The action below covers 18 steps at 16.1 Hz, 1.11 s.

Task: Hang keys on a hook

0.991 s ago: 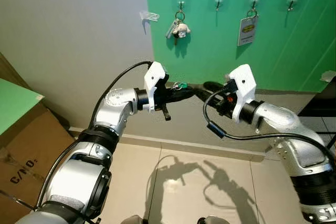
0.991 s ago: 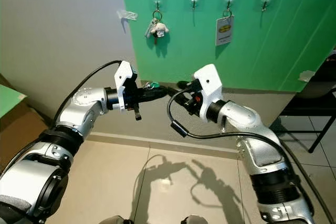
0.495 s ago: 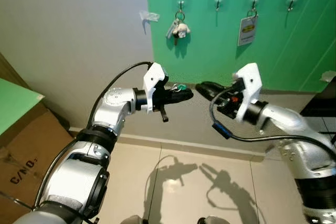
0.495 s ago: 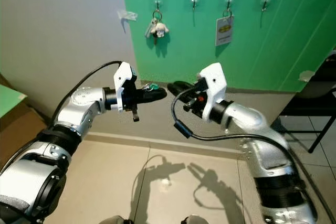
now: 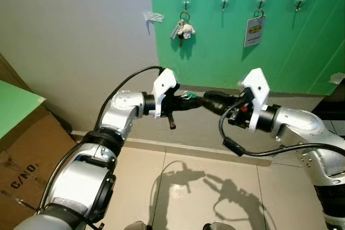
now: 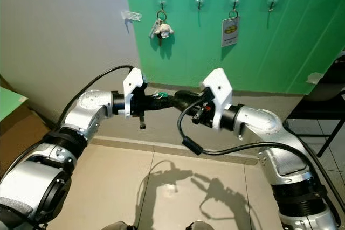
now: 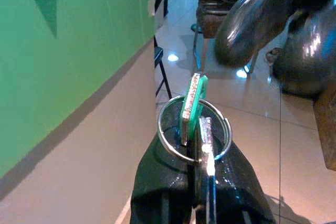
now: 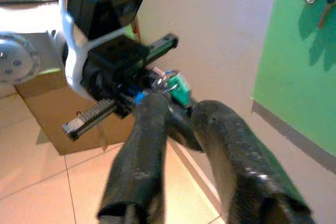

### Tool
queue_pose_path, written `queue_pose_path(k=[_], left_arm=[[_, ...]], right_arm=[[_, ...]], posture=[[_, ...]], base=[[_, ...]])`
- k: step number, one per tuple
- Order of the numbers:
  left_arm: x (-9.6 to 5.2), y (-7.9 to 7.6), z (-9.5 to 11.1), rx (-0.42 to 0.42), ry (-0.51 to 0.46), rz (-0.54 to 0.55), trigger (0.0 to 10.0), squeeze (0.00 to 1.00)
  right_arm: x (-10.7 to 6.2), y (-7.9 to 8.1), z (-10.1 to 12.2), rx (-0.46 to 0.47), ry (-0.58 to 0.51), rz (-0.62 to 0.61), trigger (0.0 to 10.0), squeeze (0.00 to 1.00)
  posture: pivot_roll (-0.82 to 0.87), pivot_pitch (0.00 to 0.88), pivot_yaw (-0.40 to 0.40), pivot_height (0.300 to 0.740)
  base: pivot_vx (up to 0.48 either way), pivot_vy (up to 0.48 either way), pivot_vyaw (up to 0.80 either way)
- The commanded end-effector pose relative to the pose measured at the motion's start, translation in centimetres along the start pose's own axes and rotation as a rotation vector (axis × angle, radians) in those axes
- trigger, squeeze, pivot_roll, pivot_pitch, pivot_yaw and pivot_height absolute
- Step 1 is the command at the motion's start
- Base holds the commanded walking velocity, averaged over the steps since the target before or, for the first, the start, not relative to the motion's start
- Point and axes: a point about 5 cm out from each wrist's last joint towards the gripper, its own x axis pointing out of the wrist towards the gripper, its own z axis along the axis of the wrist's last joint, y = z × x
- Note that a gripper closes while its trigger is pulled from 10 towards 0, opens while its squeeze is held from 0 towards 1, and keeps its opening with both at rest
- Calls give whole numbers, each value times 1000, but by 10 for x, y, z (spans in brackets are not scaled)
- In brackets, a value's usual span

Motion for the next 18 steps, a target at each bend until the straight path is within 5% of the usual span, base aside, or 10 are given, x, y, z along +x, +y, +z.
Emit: queue_pose_path(k=[1, 4, 5, 6, 18], left_arm=[[0, 2, 5, 30, 0, -15, 0, 0], [0, 2, 9, 50, 4, -41, 0, 0], [-1, 2, 10, 55, 5, -49, 0, 0], [-1, 1, 11, 66, 7, -71, 0, 0], [10, -6, 17, 76, -21, -142, 0, 0]], right_arm=[[3, 1, 1, -15, -3, 9, 10000, 1000], [4, 2, 1, -19, 1, 20, 10000, 1000], [4, -1, 0, -23, 7, 1, 10000, 624], [4, -3, -1, -29, 13, -8, 10000, 0], [16, -2, 2, -19, -31, -6, 10000, 0]], posture=[[-215, 12, 84, 740], [-214, 22, 78, 740], [-214, 22, 78, 740], [-215, 23, 78, 740], [-216, 30, 79, 740]], base=[[0, 0, 0], [0, 0, 0], [0, 0, 0], [0, 0, 0], [0, 0, 0]])
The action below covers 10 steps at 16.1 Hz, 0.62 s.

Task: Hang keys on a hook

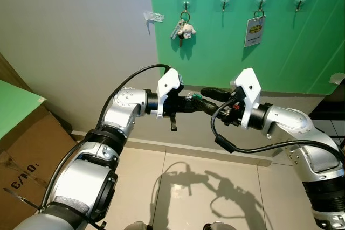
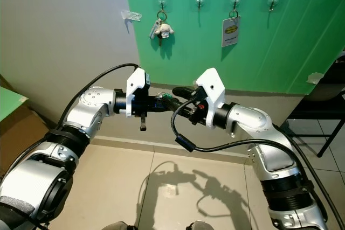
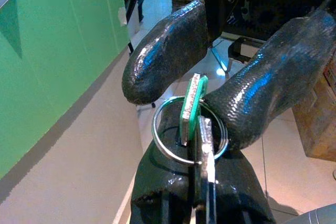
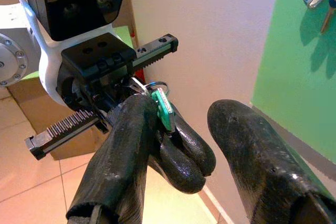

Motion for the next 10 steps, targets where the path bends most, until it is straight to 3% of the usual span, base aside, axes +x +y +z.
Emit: queue_pose_path(k=[1, 2, 10], left_arm=[[5, 1, 10, 39, -3, -32, 0, 0], [6, 1, 10, 39, -4, -34, 0, 0], [8, 1, 13, 47, -12, -30, 0, 0]], right_arm=[[3, 0, 4, -14, -13, 4, 10000, 0], [3, 0, 4, -11, -12, 1, 0, 0], [1, -2, 4, 30, -42, -17, 0, 0]], posture=[[-216, 30, 79, 740], [-218, 29, 79, 740], [-223, 28, 78, 740]], base=[[0, 0, 0], [0, 0, 0], [0, 0, 0]])
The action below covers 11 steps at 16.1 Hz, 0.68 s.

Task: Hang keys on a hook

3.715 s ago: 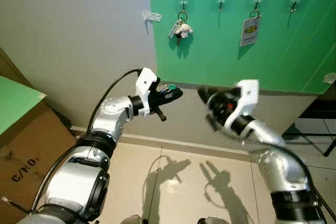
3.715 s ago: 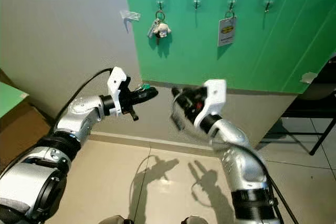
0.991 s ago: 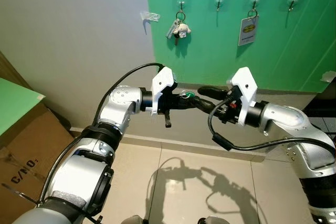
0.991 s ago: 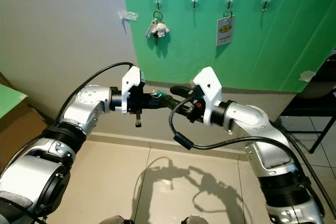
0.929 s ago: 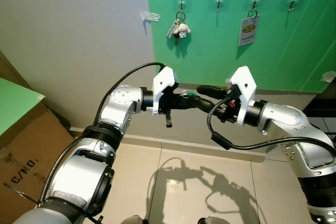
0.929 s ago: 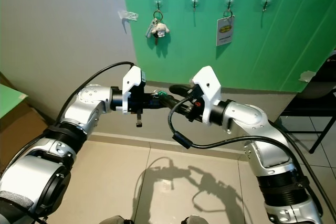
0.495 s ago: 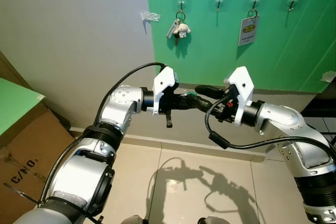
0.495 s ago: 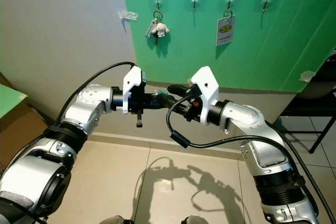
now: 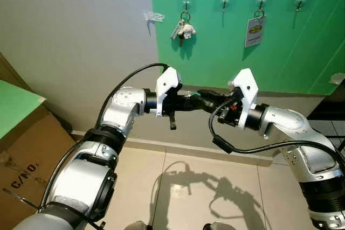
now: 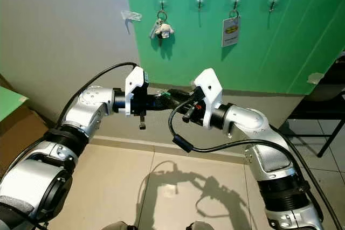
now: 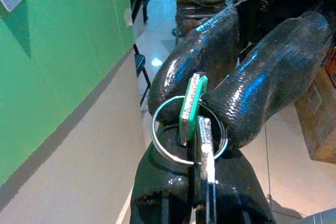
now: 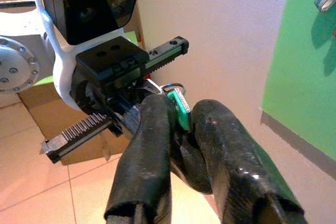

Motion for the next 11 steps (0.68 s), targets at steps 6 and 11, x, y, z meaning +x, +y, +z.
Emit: queue_pose_path(k=[6, 11], left_arm=[[6, 1, 13, 55, -6, -27, 0, 0], [6, 2, 14, 60, -13, -17, 0, 0]], right_arm=[[-5, -5, 7, 26, -54, -27, 0, 0], [-6, -2, 9, 36, -74, -13, 0, 0]], posture=[[-222, 31, 75, 740], [-222, 32, 72, 740]], base=[[0, 0, 0], [0, 0, 0]])
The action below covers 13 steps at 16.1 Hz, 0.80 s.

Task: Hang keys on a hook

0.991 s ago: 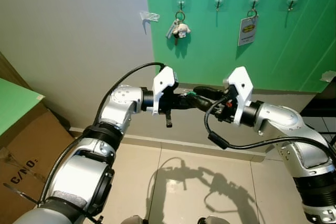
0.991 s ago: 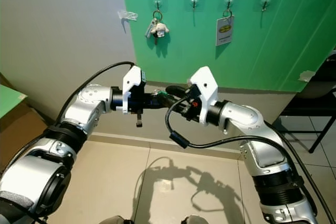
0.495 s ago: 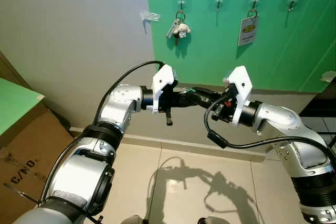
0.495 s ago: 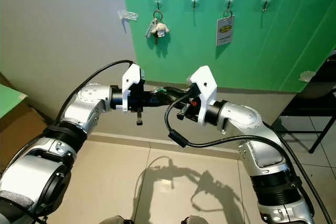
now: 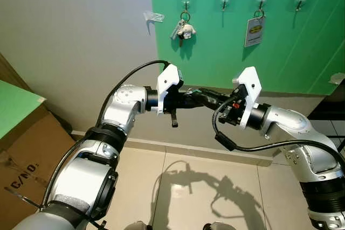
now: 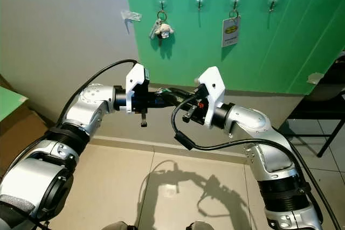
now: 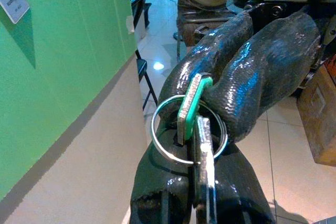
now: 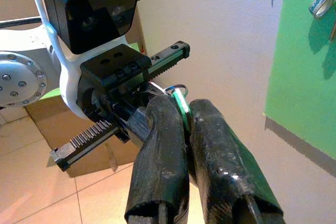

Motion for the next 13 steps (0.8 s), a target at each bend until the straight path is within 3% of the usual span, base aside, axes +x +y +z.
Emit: queue_pose_path(k=[1, 4, 5, 6, 7, 13], left_arm=[[6, 0, 9, 47, -3, -20, 0, 0], [5, 3, 10, 75, 4, 26, 0, 0], [4, 7, 9, 107, 54, 69, 10000, 0], [3, 7, 8, 121, 72, 81, 10000, 0], [2, 7, 5, 83, 72, 77, 10000, 1000], [3, 3, 2, 85, 78, 45, 10000, 1000]], right_arm=[[-2, -1, 7, -4, -36, -14, 0, 0], [-2, -3, 9, -1, -49, -19, 0, 0], [-2, -3, 9, 2, -53, -21, 0, 0], [-2, -3, 9, 3, -54, -23, 0, 0], [-2, -3, 10, 7, -56, -26, 0, 0], [-2, -4, 9, 12, -56, -30, 0, 0]], posture=[[-222, 30, 72, 740], [-220, 26, 74, 740], [-219, 24, 74, 740], [-219, 24, 75, 740], [-218, 23, 74, 740], [-216, 13, 72, 740]], base=[[0, 0, 0], [0, 0, 0], [0, 0, 0], [0, 0, 0], [0, 0, 0], [0, 0, 0]])
